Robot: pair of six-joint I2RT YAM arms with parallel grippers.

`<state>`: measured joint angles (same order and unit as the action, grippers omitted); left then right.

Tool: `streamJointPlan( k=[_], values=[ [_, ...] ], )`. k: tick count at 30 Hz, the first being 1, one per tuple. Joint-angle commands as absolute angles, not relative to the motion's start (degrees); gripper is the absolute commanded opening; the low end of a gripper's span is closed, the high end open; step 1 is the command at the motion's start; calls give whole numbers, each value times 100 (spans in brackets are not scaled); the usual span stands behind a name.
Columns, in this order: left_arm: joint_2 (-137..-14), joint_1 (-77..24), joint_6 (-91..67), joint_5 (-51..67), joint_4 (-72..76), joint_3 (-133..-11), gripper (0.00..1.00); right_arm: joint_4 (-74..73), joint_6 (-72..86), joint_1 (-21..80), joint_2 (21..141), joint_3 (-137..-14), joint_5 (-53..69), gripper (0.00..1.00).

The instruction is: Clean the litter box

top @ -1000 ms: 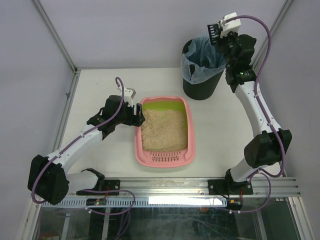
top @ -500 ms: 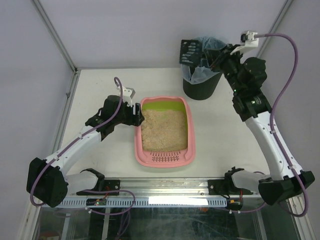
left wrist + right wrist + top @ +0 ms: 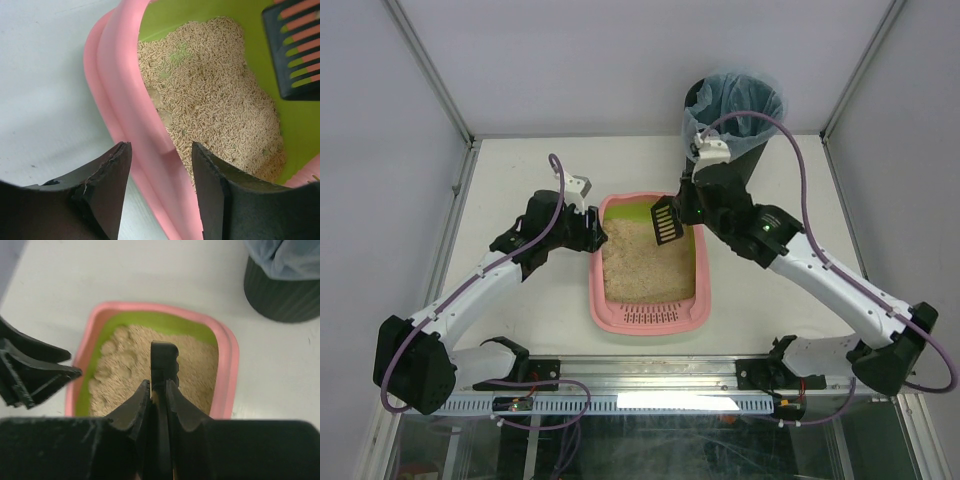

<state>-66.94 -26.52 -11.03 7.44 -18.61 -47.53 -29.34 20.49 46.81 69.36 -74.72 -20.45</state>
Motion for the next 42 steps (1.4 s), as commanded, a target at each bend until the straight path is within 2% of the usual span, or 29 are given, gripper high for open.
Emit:
streamJointPlan(
  k=[1, 8, 13, 27, 31, 42],
  values=[
    [-6585, -2602, -936, 1063, -1729, -4964, 52, -4292, 2316, 4902, 7503, -8207, -2779, 0],
    [-6633, -2606, -939, 1081, -1766, -4962, 49, -4834, 2584, 5229, 8190, -8344, -3292, 0],
    [-6703, -2603, -926, 1242, -1788, -4981, 42, -4770, 2692, 5265, 8453, -8138, -3489, 0],
    [-6930, -2602, -929, 1547, -1879, -5012, 37, -4063, 3582, 5041, 8539, -7524, -1412, 0],
    [-6983, -2602, -931, 1590, -1895, -5027, 34, -3363, 3994, 4933, 8213, -6994, -824, 0],
    [-7174, -2613, -905, 1846, -1933, -5061, 23, -1930, 5164, 4627, 7414, -5525, -274, 0]
  ],
)
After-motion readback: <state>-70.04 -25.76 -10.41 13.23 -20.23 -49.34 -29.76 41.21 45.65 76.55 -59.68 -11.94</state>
